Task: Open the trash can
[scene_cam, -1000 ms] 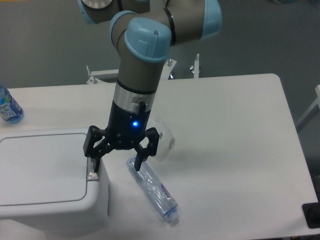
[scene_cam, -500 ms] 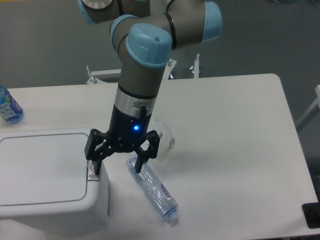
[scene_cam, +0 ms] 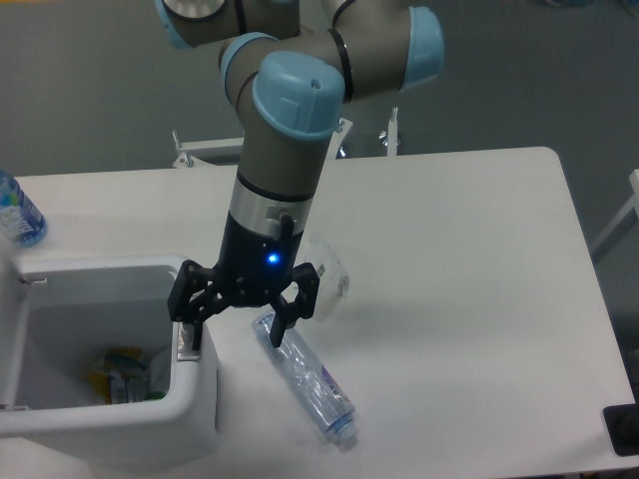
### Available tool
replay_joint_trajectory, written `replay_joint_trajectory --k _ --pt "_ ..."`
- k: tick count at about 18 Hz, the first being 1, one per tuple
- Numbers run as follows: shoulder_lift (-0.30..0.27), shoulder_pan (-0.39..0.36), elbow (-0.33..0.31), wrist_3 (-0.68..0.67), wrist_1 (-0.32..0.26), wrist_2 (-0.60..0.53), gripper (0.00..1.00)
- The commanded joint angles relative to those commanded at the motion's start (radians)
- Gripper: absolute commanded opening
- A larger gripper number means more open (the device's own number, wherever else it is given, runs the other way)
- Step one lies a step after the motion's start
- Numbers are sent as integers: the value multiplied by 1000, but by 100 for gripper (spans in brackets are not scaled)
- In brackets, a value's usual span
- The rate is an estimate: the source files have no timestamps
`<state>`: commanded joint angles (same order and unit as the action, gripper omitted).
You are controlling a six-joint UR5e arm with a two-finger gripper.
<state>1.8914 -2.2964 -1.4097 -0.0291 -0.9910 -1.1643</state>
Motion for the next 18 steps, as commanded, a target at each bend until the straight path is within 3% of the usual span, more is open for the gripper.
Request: replay_joint_trajectory --k 4,9,12,14,16,18 --pt "-3 -6 53 14 2 -5 100" --pt "-49 -84 94 219 -9 -66 100" --pt "-78 -147 75 331 -20 -69 100" --pt "-90 -163 52 453 -73 -78 100" --pt "-121 -188 14 578 -126 -179 100" --pt "-127 -198 -18 684 -138 -271 100"
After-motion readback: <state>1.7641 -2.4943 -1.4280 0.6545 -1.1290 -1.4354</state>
